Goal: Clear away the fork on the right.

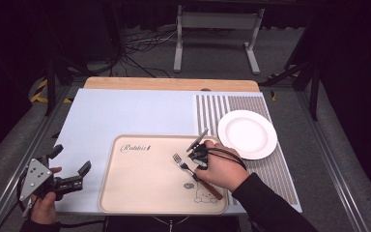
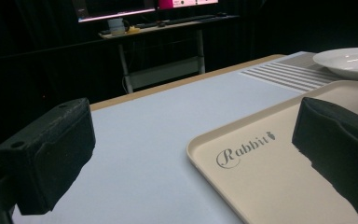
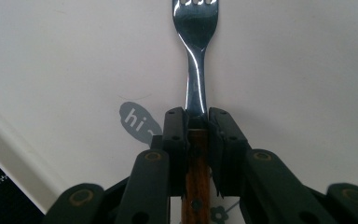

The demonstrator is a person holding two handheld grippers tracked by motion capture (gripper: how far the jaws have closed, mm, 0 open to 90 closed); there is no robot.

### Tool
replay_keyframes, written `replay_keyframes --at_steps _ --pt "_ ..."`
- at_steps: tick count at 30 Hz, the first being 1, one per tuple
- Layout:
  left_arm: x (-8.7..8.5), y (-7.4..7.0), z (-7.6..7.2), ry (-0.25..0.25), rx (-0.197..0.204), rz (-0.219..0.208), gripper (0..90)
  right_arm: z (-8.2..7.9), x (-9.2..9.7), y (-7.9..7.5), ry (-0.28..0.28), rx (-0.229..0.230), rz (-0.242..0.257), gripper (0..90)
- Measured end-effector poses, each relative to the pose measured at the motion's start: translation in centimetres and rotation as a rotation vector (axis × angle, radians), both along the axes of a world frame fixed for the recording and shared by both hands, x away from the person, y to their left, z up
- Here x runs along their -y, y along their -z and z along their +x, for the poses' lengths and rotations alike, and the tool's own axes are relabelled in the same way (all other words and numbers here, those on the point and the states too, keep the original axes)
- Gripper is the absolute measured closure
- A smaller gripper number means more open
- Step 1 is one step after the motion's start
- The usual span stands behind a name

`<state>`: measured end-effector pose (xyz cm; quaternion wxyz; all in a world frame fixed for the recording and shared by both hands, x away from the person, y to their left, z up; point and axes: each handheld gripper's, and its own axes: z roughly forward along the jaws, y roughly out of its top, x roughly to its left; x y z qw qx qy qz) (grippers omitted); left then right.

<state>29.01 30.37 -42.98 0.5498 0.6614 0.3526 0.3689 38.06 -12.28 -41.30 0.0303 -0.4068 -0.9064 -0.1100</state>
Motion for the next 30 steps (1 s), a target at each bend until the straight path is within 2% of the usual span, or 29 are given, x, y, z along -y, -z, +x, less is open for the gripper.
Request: replay_keyframes --at_steps 7,9,12,17,18,19,23,25,26,28,29,30 --pt "0.0 0.0 0.0 0.001 -0.001 0.0 0.0 0.0 0.0 0.2 -0.018 0.008 -0.016 75.2" --pt "0.0 0.0 0.0 0.0 -0.003 0.003 0.0 0.0 0.0 0.2 -0.031 0.02 -0.002 65.4" --pt "0.0 0.0 0.0 0.001 -0.003 0.002 0.0 -0.1 0.0 0.1 -0.036 0.042 0.028 58.1" --pt "0.0 0.0 0.0 0.001 -0.002 0.002 0.0 0.0 0.0 -0.2 -0.1 0.165 0.122 31.9" --pt "0.0 0.0 0.0 0.0 -0.002 0.004 0.0 0.1 0.0 -0.3 -0.129 0.202 0.155 26.6" --pt "0.0 0.0 0.0 -0.001 -0.003 0.008 0.0 0.2 -0.1 -0.3 -0.158 0.241 0.182 25.2" --pt "0.0 0.0 0.1 -0.001 -0.005 0.017 0.1 0.3 -0.5 -0.8 -0.218 0.284 0.256 26.1" --pt "0.0 0.0 0.1 -0.002 -0.003 0.012 0.1 0.4 -0.7 -1.0 -0.252 0.311 0.276 28.4" --pt "0.1 0.0 0.1 -0.003 -0.002 0.01 0.1 0.6 -0.8 -1.1 -0.285 0.345 0.276 32.4" --pt "0.0 0.0 0.1 -0.006 -0.002 0.012 0.1 0.8 -0.9 -1.2 -0.347 0.403 0.272 50.3" --pt "0.0 0.0 0.1 -0.006 -0.002 0.012 0.1 0.8 -0.9 -1.2 -0.347 0.403 0.272 50.3" --pt "0.0 0.0 0.1 -0.005 -0.003 0.012 0.1 0.9 -0.9 -1.2 -0.359 0.416 0.267 62.2"
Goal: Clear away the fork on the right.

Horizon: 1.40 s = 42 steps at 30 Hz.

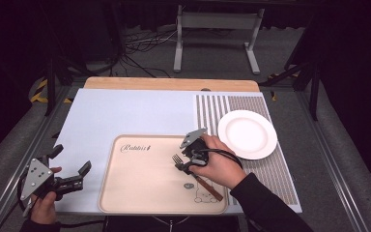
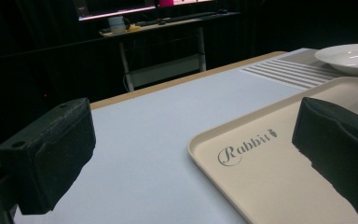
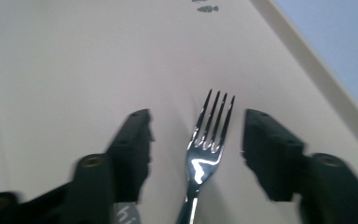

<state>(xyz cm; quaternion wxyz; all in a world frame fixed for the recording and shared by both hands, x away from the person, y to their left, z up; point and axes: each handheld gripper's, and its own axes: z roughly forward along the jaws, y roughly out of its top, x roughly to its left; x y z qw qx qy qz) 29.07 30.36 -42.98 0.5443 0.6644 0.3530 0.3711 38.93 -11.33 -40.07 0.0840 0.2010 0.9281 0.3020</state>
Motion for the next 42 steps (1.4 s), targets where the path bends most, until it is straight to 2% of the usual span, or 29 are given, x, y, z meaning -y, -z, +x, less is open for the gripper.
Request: replay_keyframes --at_steps 1,2,5,6,9,13,20,25,42 --pt "0.0 0.0 0.0 0.0 0.0 0.001 0.1 0.1 0.0 0.1 -0.006 -0.008 0.007 74.5" --pt "0.0 0.0 0.0 -0.001 0.002 -0.002 0.1 0.3 0.0 0.1 -0.017 -0.004 0.015 79.2" --pt "0.0 0.0 0.0 -0.002 0.002 0.0 0.1 0.5 -0.1 0.3 -0.031 0.001 0.027 83.8" --pt "-0.1 0.0 0.0 -0.001 -0.004 0.007 0.1 0.7 -0.1 0.5 -0.034 0.002 0.039 89.4" --pt "0.0 0.0 0.0 -0.003 0.001 -0.003 0.1 1.0 -0.2 0.9 -0.045 -0.018 0.029 90.0" --pt "0.0 0.0 0.0 -0.002 -0.001 0.004 0.1 1.0 -0.7 2.0 -0.072 -0.039 0.0 90.0" --pt "0.0 0.0 0.1 -0.003 -0.003 -0.001 0.1 1.1 -1.3 3.0 -0.088 -0.068 -0.009 90.0" --pt "0.0 0.0 0.1 -0.002 -0.004 0.001 0.1 1.2 -1.7 3.5 -0.097 -0.062 -0.023 90.0" --pt "0.0 0.0 0.1 -0.003 -0.003 0.001 0.1 1.7 -1.8 3.6 -0.073 -0.049 -0.039 90.0"
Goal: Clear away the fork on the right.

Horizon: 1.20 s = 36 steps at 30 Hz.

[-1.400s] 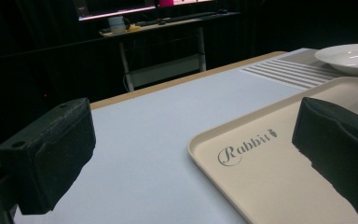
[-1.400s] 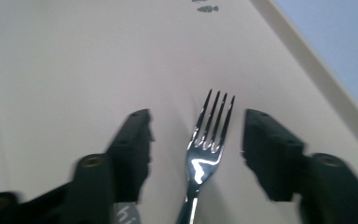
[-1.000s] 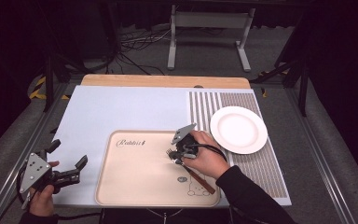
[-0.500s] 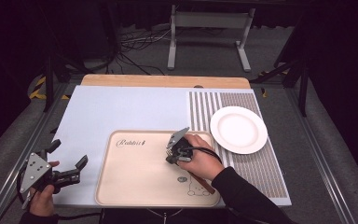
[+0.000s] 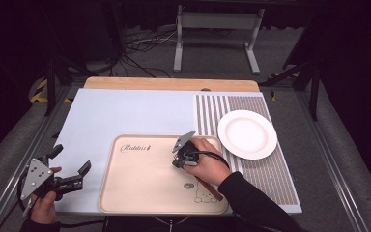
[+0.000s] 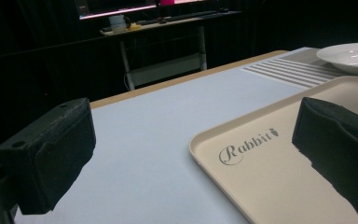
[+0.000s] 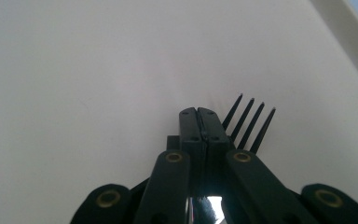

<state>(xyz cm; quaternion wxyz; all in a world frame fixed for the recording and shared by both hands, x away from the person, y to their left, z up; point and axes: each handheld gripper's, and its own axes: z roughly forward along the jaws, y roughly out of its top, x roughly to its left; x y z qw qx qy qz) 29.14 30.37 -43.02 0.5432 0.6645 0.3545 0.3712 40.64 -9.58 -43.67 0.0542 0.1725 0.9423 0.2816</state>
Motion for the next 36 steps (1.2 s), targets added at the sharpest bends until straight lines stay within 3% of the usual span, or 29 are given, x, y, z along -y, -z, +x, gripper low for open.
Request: replay_keyframes --at_steps 36 --pt "0.1 0.0 0.0 0.003 -0.003 0.001 0.1 2.6 5.5 -0.3 0.196 0.03 -0.028 90.0"
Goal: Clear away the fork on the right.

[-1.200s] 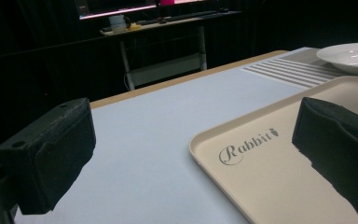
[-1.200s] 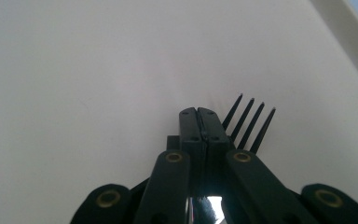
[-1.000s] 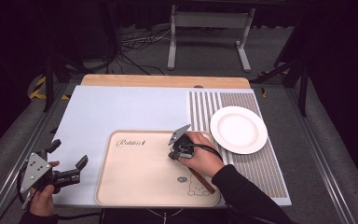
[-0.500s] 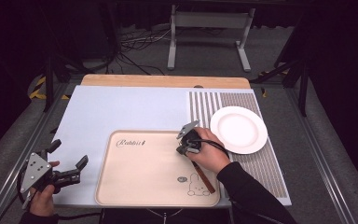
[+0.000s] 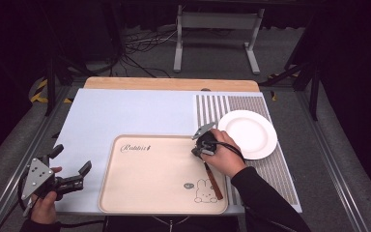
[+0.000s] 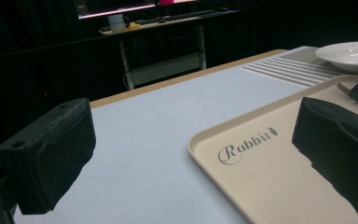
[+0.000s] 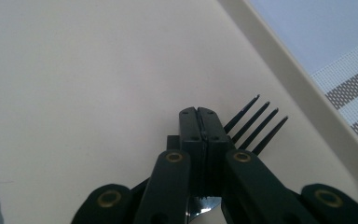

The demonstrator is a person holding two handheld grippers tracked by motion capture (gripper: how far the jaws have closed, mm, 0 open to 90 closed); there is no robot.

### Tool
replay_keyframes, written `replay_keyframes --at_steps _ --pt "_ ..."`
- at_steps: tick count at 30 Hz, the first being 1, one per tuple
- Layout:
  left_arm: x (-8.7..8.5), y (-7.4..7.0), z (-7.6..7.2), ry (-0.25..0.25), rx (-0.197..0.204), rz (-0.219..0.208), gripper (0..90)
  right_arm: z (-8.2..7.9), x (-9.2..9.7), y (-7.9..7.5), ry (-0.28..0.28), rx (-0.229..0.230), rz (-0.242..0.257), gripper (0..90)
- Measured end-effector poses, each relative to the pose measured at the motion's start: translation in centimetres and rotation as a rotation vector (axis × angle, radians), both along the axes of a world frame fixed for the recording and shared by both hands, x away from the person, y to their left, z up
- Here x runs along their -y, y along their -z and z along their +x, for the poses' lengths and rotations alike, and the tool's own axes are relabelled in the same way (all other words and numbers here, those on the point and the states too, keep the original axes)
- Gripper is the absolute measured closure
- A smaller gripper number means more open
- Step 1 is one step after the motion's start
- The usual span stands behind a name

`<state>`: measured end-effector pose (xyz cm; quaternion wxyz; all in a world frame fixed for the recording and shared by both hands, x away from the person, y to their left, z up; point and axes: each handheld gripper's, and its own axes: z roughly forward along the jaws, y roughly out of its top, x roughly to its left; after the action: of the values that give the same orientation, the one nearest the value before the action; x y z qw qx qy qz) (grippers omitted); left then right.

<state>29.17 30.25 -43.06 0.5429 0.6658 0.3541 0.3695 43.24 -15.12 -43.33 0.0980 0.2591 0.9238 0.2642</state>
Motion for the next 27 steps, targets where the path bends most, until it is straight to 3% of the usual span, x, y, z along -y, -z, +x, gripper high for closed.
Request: replay_keyframes --at_steps 17,27 --pt "0.0 0.0 0.0 -0.001 -0.002 0.004 0.1 0.4 2.3 -0.2 0.088 -0.007 -0.02 90.0" --pt "0.0 0.0 0.0 0.0 -0.002 0.004 0.1 0.4 3.1 -0.3 0.113 -0.004 -0.034 90.0"
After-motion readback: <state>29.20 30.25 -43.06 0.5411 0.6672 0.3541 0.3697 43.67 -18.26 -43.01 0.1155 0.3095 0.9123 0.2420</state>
